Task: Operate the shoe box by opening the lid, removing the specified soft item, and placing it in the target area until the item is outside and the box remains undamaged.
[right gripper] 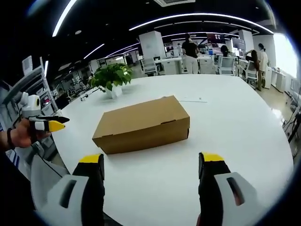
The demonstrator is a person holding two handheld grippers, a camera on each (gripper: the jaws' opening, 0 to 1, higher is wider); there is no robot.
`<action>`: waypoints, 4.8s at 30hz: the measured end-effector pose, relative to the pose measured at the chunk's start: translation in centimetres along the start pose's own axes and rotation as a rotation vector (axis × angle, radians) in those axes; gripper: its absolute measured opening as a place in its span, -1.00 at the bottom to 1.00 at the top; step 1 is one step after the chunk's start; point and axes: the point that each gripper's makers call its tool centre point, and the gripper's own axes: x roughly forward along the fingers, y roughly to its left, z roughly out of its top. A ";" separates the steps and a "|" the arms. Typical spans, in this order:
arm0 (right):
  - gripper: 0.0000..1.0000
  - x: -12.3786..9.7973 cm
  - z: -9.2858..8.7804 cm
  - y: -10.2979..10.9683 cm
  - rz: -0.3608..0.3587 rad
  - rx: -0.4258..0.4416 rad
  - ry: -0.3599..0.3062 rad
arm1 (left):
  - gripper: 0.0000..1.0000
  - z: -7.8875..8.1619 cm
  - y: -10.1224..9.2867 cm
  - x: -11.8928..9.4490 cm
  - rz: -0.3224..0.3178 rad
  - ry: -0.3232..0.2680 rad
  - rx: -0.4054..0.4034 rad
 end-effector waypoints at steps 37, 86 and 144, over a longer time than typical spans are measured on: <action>0.46 12.7 5.1 -5.5 0.040 0.150 0.002 | 0.45 -1.4 -0.7 10.5 -0.068 0.069 -0.056; 0.04 15.9 2.4 -3.6 0.017 0.086 0.062 | 0.15 -2.9 3.4 10.6 -0.016 0.107 -0.044; 0.25 13.4 -1.8 10.0 0.237 -0.053 0.149 | 0.29 -5.9 8.8 0.7 -0.075 0.125 0.056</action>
